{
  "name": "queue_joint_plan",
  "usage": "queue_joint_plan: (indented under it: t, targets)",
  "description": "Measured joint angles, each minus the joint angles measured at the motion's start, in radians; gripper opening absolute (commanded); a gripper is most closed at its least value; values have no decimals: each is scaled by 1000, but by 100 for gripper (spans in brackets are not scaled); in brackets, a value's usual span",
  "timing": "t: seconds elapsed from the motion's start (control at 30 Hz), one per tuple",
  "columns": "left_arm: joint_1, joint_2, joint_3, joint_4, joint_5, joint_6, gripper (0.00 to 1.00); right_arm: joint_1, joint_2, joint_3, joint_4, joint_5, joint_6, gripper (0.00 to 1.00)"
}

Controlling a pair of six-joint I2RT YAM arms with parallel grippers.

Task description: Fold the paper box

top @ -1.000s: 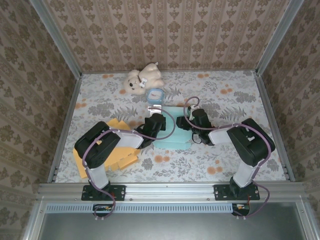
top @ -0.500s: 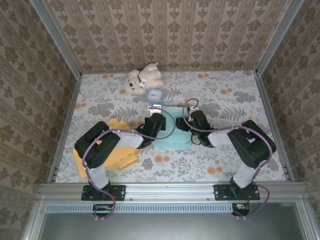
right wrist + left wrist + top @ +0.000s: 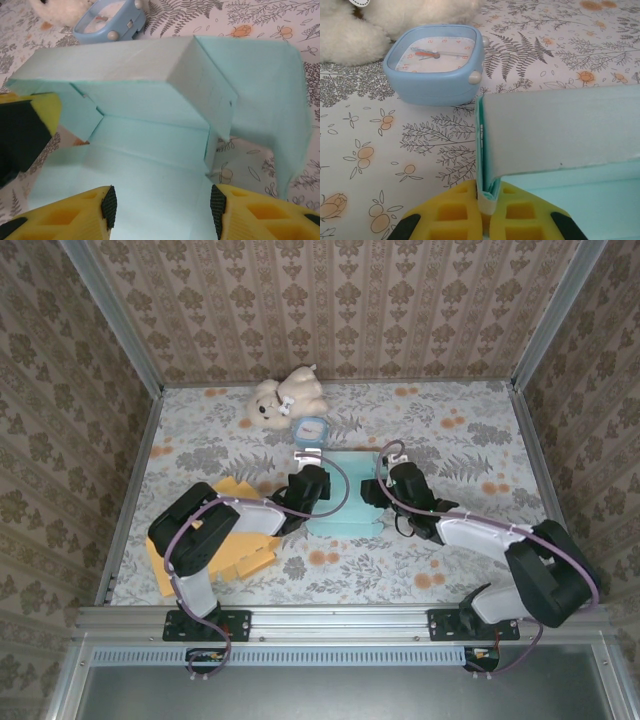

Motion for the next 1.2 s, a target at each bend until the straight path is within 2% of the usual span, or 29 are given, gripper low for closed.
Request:
queue_joint_plan:
  t: [0.17, 0.37, 0.63, 0.9, 1.2]
  targets:
    - [25, -7, -10, 7, 14, 29, 0, 8, -124, -11, -78, 28, -18, 57]
    - [80, -41, -67, 54, 95, 97, 0, -21, -233, -71, -112, 108, -69, 57]
    - [105, -63, -111, 103, 186, 185, 0, -113, -148, -134, -76, 112, -95, 53]
    - [105, -63, -113, 109, 216, 196, 0, -115, -11, -133, 44, 10, -115, 51]
    - [105, -63, -113, 117, 230, 196, 0, -115, 39, -120, 99, -36, -127, 53]
